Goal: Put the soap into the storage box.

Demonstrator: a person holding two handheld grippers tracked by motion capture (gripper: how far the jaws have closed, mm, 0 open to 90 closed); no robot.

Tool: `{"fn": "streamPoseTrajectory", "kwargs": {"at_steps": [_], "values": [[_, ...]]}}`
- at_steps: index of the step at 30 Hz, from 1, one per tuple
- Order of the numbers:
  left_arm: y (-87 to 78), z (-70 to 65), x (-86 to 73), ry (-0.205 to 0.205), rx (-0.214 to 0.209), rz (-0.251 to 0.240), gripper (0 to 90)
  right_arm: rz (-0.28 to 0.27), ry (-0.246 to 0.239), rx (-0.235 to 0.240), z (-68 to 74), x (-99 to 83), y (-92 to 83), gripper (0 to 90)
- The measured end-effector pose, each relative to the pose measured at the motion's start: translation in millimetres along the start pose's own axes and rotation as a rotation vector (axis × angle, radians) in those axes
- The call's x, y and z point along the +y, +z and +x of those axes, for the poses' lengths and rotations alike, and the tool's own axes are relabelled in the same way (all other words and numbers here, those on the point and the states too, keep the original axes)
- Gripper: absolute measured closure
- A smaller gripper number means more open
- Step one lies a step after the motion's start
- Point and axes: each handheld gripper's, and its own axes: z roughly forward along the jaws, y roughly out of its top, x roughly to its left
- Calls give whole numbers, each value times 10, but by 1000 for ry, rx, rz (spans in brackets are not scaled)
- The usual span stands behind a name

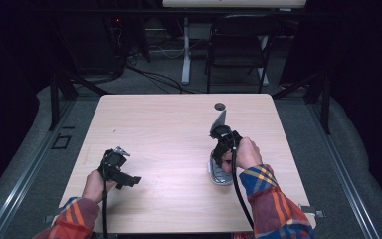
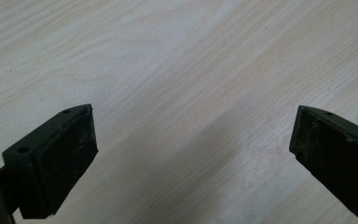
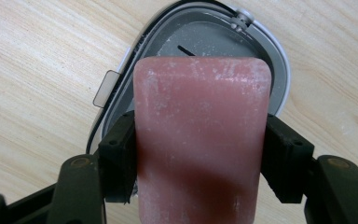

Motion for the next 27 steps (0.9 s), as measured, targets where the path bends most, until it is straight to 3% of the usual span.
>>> {"fn": "streamPoseTrajectory", "kwargs": {"at_steps": [2,5,9,13,16,20,27], "values": [[2,2,2,5,-1,3,6,36,-18,-11,-9,15,-7,370],[2,-1,2,2,-3,3,7,9,4,-4,-1,7,21,370],[3,-1,3,6,-2,6,7,26,-8,-8,-8,16,19,370],[5,-5,3,5,-3,6,8,8,7,-3,13,16,48,370],[4,-2,2,7,-3,6,8,34,-8,-8,6,33,44,371],[-1,-11,-2,2,-5,6,8,45,7,-7,9,35,58,370],[-4,-16,-3,8,-3,4,8,18,31,0,13,-13,56,356]]}}
